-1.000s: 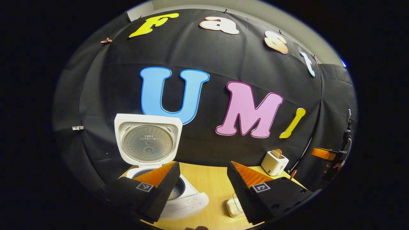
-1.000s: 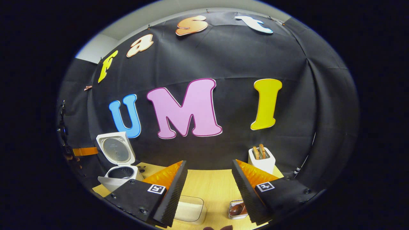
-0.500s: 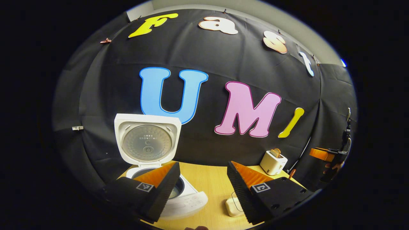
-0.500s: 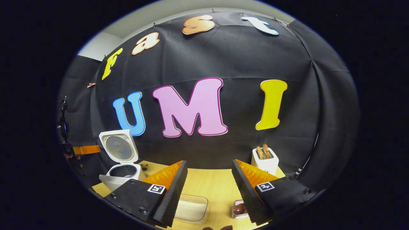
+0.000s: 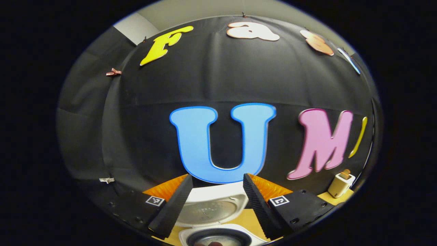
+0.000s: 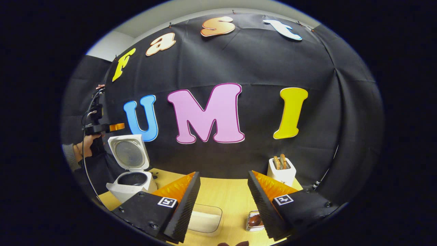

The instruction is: Close the left gripper, press the button to open the rice cooker; take a wooden spoon from the chopstick holder with the right hand, scoop a spoonful of rice and pour it into the rice cooker, then put the wooden spoon back into the chopstick holder.

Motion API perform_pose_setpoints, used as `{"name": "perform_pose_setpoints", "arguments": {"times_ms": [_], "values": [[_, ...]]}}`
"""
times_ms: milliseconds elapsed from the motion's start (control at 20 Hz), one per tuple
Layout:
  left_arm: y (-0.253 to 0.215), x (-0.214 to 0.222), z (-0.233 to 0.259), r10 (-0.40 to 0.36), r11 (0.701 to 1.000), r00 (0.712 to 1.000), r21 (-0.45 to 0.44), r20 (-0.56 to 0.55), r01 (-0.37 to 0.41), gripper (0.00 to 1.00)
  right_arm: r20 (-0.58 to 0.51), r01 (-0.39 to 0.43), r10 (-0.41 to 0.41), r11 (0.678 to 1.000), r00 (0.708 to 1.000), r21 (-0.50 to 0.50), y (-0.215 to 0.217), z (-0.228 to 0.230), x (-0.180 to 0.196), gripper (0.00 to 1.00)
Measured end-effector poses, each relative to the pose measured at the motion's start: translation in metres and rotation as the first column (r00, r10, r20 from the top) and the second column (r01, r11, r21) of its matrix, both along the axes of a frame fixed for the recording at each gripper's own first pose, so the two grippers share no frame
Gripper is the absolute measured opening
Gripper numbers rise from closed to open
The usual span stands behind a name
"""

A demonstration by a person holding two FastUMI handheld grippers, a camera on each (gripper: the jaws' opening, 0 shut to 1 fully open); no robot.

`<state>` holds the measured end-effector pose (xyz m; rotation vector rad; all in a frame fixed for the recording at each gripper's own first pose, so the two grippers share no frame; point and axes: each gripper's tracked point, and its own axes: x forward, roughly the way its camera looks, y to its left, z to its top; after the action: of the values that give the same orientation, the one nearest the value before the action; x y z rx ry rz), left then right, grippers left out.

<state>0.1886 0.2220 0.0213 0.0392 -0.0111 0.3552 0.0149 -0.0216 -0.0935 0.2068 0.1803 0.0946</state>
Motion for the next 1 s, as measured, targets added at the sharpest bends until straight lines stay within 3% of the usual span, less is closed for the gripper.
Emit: {"name": "perform_pose_setpoints", "arguments": {"times_ms": [200,400,1000], "values": [[0.037,0.039,-0.028,0.054,0.997,0.996,-0.055,-0.066,-0.058,0.95,-0.02,0.021,-0.021,1.0,1.0,-0.011,-0.004,-0.002,-0.01,0.87],[0.043,0.038,-0.044,0.07,0.996,0.99,-0.041,-0.12,-0.075,0.96,-0.037,0.019,-0.02,1.0,0.999,-0.011,-0.004,-0.007,-0.012,0.88],[-0.043,-0.063,-0.094,-0.031,0.999,0.974,-0.045,-0.224,0.022,0.99,-0.037,-0.009,0.01,1.0,0.999,0.019,0.003,-0.015,0.008,0.87]]}}
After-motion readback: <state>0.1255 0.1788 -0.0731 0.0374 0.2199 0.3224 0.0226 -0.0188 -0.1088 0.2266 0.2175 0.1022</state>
